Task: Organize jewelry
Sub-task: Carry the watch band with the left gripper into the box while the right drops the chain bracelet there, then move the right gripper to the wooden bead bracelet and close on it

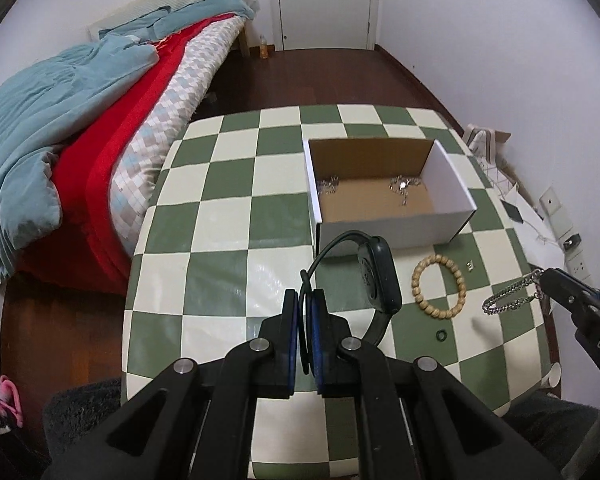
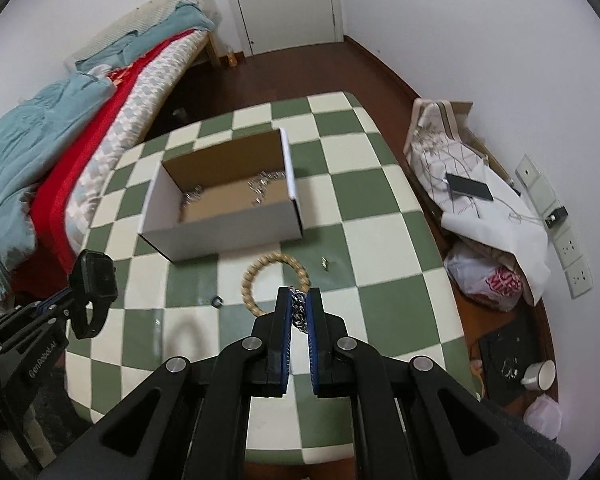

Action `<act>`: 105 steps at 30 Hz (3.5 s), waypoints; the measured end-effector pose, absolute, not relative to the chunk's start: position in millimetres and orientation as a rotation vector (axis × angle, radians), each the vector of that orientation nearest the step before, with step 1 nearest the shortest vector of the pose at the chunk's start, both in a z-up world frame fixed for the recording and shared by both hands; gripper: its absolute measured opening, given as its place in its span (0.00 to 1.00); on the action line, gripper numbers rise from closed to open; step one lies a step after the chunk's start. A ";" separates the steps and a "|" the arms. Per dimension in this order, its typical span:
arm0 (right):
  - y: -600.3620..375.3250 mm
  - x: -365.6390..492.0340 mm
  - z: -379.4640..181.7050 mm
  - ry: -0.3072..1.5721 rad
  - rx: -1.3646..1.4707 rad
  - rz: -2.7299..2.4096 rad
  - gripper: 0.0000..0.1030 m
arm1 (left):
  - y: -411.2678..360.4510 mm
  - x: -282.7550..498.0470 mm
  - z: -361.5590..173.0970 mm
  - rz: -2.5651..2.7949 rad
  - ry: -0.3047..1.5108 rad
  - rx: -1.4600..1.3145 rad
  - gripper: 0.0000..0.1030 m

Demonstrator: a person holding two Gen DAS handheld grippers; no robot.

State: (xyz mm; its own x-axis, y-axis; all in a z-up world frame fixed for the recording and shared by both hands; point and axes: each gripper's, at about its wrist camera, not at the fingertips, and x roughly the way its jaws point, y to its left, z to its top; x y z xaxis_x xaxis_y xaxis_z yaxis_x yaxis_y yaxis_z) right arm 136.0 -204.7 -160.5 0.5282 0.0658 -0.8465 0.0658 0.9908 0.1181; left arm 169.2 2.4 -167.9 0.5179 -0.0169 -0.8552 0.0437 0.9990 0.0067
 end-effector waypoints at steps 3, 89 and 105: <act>-198.9 138.9 -148.3 0.994 0.132 0.014 0.07 | 2.9 170.6 -158.6 -0.042 1.012 0.014 0.04; -159.6 199.6 -102.2 0.934 -0.038 -0.012 1.00 | 25.4 200.3 -107.9 0.191 0.818 0.071 1.00; -221.4 168.7 -212.2 1.144 0.154 -0.075 0.72 | 14.6 183.0 -187.1 0.304 0.862 0.175 1.00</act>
State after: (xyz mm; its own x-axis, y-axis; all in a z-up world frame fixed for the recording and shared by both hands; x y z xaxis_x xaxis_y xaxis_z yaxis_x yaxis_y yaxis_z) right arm 168.7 -221.4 -212.2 0.4125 0.0193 -0.9108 0.1384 0.9868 0.0836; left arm 183.0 14.6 -187.1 0.6113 0.3319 -0.7184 -0.1920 0.9429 0.2723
